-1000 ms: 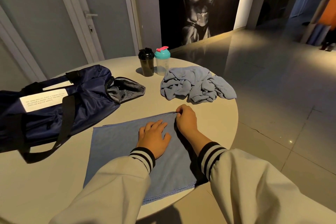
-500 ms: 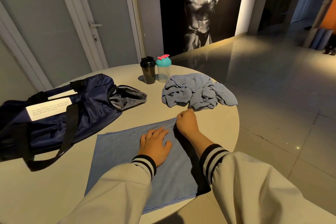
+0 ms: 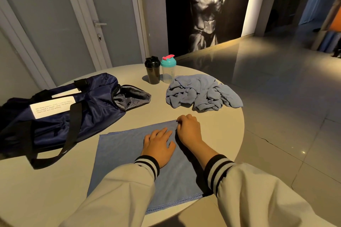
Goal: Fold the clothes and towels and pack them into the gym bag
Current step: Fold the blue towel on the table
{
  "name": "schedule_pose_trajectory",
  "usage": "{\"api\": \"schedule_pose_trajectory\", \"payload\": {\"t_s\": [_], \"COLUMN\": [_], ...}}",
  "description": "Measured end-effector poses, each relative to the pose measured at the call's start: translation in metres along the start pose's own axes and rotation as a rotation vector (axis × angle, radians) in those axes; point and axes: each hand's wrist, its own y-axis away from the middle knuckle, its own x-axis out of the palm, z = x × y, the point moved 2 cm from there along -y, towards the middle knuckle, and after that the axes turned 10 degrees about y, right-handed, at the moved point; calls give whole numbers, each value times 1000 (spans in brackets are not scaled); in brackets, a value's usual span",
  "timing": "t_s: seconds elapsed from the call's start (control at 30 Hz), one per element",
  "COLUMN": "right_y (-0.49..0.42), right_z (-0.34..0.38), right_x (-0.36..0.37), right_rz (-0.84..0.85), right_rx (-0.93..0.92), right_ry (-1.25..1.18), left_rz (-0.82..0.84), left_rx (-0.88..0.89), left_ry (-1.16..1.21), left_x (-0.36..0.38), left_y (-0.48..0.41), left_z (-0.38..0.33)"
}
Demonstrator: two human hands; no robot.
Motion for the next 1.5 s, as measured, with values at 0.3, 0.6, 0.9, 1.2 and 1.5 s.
{"api": "schedule_pose_trajectory", "payload": {"t_s": [0.3,0.6,0.9,1.2,1.5], "right_y": [7,7,19,34,31], "right_z": [0,-1,-8,-23,-22], "right_x": [5,3,-4,-4,2], "right_rz": [328,212,167,-2,-10], "right_rx": [-81,81,5,104,75], "right_ry": [137,162,138,-161,-51], "left_rz": [-5,7,52,-5,-103], "left_rx": [5,0,-146,17,-37], "left_ry": [-3,3,93,275,452], "left_x": [2,1,-13,2,20], "left_y": [-1,-1,-17,-91,-119], "left_z": [2,2,-6,-38,-27]}}
